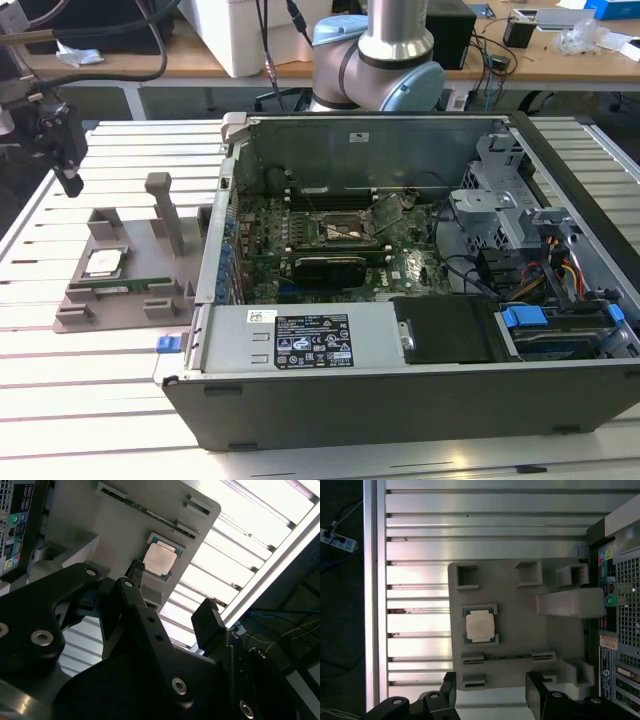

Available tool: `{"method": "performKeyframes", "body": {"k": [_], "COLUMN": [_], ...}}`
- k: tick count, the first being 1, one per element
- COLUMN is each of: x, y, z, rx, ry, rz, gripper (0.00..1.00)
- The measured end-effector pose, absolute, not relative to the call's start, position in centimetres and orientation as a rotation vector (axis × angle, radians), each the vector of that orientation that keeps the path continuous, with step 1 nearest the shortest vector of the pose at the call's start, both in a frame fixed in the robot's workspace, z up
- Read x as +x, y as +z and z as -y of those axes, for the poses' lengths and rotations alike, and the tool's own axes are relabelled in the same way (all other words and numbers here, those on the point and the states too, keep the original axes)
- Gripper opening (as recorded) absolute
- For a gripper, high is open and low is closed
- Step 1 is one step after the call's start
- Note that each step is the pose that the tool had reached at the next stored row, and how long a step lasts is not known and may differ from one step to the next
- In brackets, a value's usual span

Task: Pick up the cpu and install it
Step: 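Pick up the cpu and move it towards the insertion slot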

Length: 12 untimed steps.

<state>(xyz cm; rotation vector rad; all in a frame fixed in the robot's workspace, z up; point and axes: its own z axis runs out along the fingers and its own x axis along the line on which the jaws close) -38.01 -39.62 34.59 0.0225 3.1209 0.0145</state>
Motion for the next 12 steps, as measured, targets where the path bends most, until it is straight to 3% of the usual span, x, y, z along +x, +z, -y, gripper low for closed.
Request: {"method": "performKeyframes", "body": {"k": [12], "x": [-37.9], "y": [33.1], "z": [39.6], "rx": [0.022], "ry": [0.015], "rz": [-3.121], "gripper": [0.66]}}
